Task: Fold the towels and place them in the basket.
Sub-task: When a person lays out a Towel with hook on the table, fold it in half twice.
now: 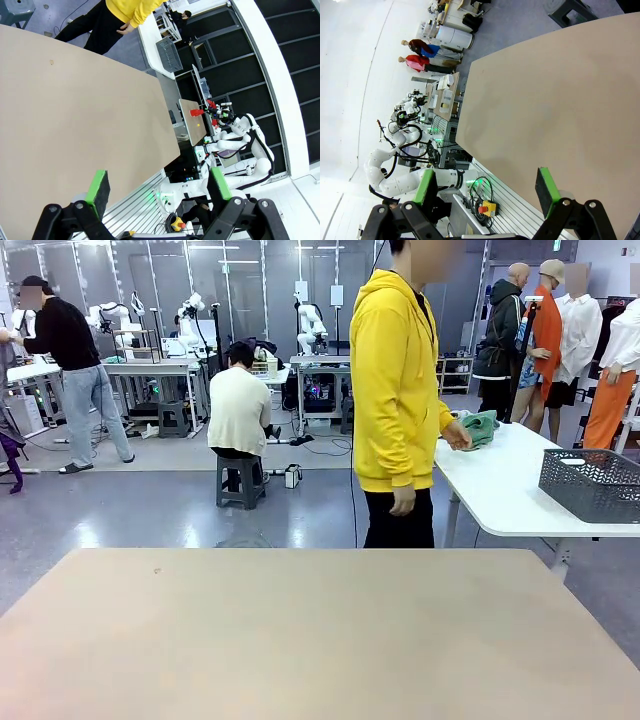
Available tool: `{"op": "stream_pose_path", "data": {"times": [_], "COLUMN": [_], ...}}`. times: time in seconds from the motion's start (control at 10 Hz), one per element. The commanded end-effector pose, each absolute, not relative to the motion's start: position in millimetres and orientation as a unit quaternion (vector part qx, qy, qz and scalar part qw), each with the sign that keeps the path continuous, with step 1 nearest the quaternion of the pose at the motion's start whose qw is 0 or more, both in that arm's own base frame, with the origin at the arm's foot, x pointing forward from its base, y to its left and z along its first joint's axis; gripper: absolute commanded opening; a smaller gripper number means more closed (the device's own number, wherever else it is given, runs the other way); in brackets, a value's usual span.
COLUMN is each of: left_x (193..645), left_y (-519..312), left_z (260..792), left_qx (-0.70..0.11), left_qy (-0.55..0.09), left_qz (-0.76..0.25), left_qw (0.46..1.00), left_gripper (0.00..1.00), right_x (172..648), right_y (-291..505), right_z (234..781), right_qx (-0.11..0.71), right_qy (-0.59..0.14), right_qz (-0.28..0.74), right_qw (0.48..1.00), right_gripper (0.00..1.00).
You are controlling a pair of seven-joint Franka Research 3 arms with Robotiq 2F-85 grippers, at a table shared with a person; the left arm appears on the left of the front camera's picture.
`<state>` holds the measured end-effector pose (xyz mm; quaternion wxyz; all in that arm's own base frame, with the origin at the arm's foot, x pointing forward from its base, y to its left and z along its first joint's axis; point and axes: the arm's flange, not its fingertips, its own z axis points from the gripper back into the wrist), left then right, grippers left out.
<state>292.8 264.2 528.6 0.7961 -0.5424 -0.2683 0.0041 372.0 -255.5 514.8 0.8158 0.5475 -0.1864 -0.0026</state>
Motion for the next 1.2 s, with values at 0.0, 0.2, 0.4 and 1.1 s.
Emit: {"op": "stream_pose_path", "data": {"times": [0.0,0.2,0.4,1.1], "left_x": [293.1,293.1,293.1,293.1], "left_y": [265.5,265.5,265.5,265.5], "left_z": [532.1,532.1,532.1,532.1], "left_qx": [-0.548,-0.548,-0.548,-0.548], "left_qy": [-0.27,-0.27,-0.27,-0.27], "left_qz": [0.001,0.001,0.001,0.001], "left_qw": [0.792,0.792,0.792,0.792], "left_gripper": [1.0,1.0,1.0,1.0], "right_x": [372.4,372.4,372.4,372.4], "right_y": [-255.1,-255.1,-255.1,-255.1], "right_z": [515.4,515.4,515.4,515.4], "right_qx": [0.55,0.55,0.55,0.55], "right_qy": [-0.187,-0.187,-0.187,-0.187], "right_qz": [-0.004,-0.004,-0.004,-0.004], "right_qw": [0.814,0.814,0.814,0.814], "right_gripper": [1.0,1.0,1.0,1.0]}}
